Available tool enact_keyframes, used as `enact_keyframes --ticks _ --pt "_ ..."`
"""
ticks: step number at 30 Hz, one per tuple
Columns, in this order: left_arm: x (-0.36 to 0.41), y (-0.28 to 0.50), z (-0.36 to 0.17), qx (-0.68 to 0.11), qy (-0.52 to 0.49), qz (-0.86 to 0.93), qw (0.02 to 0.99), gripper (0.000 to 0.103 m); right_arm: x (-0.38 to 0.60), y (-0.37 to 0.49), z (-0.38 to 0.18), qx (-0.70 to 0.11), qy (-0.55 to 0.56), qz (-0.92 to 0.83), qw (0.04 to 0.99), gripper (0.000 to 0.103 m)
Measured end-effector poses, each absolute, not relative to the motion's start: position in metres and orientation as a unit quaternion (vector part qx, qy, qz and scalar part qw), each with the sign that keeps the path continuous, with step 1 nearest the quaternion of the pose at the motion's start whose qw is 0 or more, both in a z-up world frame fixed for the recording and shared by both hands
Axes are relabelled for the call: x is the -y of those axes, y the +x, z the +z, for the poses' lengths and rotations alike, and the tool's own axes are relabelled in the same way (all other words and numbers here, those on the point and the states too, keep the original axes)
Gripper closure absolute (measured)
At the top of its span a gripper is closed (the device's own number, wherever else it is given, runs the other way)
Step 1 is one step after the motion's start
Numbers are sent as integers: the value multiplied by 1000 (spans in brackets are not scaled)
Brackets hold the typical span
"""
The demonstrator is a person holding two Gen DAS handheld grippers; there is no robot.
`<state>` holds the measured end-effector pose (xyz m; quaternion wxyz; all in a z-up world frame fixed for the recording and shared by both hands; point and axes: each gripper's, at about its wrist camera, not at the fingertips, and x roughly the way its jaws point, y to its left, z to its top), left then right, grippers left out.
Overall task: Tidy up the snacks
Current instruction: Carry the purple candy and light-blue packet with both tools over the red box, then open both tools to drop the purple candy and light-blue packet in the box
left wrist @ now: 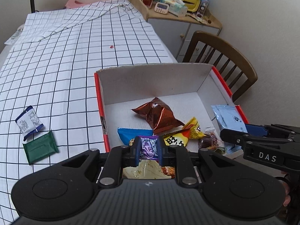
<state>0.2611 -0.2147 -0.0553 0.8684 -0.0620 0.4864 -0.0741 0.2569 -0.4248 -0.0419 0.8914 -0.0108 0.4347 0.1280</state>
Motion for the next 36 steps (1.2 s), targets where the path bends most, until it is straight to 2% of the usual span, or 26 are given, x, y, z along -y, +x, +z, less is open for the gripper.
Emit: enact_keyframes --ticks 11,26,31,36 --pt "227 279 -89 -519 -51 -58 851 86 430 275 -74 -466 -26 119 876 57" --pt "240 278 -103 -528 -29 -65 846 85 426 282 -91 -485 -37 123 865 56" --pt "236 275 -101 -528 -37 -67 846 85 426 275 -87 -477 -41 128 868 48" --pt "232 268 -94 -524 -48 -70 847 78 428 265 -75 -464 -33 137 875 41"
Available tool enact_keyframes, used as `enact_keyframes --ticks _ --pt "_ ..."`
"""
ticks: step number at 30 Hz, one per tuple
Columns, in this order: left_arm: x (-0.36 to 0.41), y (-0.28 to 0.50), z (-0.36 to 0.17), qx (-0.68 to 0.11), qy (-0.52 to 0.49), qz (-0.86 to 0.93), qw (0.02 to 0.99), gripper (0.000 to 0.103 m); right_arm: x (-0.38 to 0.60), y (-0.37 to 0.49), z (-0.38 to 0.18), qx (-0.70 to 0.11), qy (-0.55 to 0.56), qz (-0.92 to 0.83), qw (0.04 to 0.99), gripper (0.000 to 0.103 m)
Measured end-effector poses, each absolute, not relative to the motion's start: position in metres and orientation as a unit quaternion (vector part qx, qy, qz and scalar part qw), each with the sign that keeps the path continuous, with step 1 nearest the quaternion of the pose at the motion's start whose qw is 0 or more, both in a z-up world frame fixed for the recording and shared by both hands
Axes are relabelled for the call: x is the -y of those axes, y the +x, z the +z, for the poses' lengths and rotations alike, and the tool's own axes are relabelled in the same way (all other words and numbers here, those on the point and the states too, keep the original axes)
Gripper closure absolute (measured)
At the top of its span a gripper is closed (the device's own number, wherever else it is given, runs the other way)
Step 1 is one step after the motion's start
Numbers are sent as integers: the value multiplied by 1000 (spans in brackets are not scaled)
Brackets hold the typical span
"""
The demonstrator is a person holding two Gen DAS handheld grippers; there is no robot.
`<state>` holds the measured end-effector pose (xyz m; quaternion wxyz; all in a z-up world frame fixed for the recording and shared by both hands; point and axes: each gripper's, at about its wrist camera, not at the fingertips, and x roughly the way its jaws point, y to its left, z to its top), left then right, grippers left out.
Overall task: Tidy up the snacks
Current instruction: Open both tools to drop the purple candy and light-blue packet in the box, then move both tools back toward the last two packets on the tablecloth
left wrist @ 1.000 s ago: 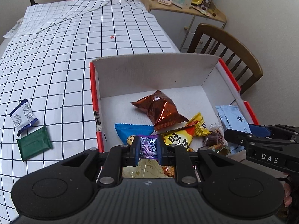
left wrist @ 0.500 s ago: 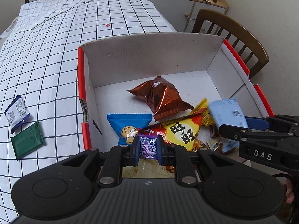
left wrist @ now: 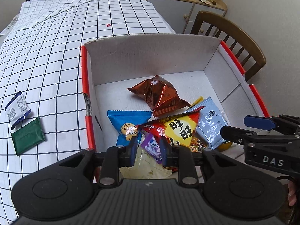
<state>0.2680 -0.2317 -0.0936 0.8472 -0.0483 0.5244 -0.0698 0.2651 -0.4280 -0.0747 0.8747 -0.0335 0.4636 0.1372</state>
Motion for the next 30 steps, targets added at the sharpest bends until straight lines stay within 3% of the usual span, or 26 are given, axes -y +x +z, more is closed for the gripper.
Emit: enact_keyframes --ticks 6,13,15,17,18,30 --pt "228 253 -76 -506 -49 -78 858 77 430 251 -58 -448 -18 156 880 39" --pt "222 234 -50 -475 -53 -83 874 74 427 230 -34 -418 -7 175 892 30" --pt "221 228 -42 -465 -56 -85 879 69 426 224 -27 -407 -6 180 895 26" --pt "219 221 -34 -451 -59 -85 886 37 424 217 -20 -397 -3 187 899 25" --pt "217 216 -30 -442 -62 -85 891 33 424 214 -17 -393 -1 190 900 24" --pt "185 178 -1 -398 -80 -66 912 27 404 182 11 -356 6 231 906 9"
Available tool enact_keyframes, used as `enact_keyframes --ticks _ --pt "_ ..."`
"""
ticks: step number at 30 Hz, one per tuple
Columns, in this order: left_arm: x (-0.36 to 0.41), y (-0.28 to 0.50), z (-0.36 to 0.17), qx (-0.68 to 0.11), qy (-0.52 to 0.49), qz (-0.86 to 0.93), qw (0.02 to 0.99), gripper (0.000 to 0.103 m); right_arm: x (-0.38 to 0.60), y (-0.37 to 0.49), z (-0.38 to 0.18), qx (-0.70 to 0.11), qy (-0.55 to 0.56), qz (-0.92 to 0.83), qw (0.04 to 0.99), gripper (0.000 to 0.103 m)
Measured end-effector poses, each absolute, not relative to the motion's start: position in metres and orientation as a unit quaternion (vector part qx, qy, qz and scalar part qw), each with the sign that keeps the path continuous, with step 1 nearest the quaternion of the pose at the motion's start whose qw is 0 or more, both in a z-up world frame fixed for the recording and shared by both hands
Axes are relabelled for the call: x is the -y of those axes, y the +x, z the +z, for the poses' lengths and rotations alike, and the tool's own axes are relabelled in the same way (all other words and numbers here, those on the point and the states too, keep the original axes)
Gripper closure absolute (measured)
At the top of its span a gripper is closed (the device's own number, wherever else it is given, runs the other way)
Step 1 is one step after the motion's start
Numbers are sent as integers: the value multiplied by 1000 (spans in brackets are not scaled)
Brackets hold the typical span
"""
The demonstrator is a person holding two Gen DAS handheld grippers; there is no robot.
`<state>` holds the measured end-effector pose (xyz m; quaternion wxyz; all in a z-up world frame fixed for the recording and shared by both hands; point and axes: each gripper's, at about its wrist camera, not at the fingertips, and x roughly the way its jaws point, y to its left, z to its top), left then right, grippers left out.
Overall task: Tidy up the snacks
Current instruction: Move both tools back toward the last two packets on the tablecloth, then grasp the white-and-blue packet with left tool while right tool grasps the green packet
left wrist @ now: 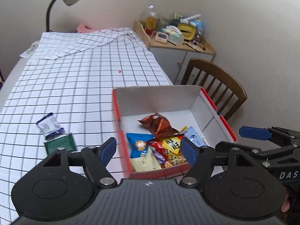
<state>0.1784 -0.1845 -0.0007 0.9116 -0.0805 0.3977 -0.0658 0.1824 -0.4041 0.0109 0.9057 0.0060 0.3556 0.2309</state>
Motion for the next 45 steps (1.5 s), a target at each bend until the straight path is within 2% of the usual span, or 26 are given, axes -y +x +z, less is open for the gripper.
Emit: enact_keyframes --ticks 2,4,13,28,45 --pt "176 174 2 -394 -84 -60 914 25 396 177 13 -353 2 238 905 7" --pt "166 170 4 -390 -89 -53 915 22 387 173 14 -351 0 244 904 0" --pt "108 169 1 -391 -114 -35 913 14 336 164 12 -355 -8 262 897 0" --pt "-11 205 -30 -431 -148 34 889 14 226 177 -19 -383 -35 278 880 0" --pt "-69 247 -78 -473 -148 51 867 14 130 232 -100 -425 -101 277 856 0"
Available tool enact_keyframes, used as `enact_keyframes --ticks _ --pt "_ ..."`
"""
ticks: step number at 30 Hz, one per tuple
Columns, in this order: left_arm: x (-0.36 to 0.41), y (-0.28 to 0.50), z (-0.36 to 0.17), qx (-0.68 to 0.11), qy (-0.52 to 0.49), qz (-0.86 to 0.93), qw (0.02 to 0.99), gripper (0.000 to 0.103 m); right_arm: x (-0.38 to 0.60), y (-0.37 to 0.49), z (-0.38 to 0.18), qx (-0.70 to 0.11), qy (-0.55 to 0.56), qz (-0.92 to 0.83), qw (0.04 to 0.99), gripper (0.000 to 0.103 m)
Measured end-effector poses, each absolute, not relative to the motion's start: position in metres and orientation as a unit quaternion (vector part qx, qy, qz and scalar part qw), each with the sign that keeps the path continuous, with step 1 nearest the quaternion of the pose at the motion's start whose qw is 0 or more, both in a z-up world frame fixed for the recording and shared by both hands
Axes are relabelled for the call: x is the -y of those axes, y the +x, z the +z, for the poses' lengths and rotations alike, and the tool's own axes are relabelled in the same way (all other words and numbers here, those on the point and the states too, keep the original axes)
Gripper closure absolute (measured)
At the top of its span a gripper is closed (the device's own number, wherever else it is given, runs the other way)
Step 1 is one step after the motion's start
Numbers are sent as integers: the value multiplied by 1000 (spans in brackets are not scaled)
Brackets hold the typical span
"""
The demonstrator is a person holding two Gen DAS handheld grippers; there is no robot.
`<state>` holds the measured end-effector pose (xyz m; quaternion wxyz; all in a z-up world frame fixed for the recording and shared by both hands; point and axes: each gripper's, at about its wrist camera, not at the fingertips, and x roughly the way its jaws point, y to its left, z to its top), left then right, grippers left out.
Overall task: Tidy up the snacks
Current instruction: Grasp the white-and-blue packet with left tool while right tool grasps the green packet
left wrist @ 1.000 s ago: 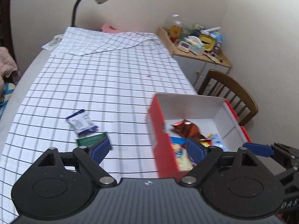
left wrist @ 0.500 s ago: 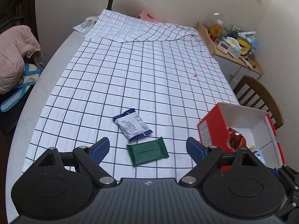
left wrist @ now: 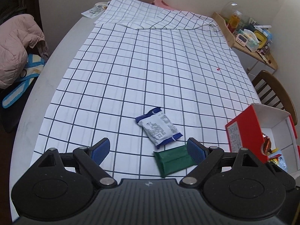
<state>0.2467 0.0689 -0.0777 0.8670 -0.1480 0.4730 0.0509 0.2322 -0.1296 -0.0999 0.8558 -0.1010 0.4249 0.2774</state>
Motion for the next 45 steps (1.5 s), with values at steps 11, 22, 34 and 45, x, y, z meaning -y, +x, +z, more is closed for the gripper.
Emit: enact_keyframes --ticks 11,22,34,45 --pt "-101 255 -100 -488 -168 80 853 14 100 268 -150 -443 -110 259 851 0" --pt "-103 268 -110 -495 -168 82 849 14 83 267 -177 -428 -156 254 853 0" --pt "-80 302 -118 -512 -178 64 838 14 92 260 -169 -412 -156 261 859 26" --pt "-60 344 -149 -555 -216 82 799 14 135 252 -143 -448 -116 235 855 27"
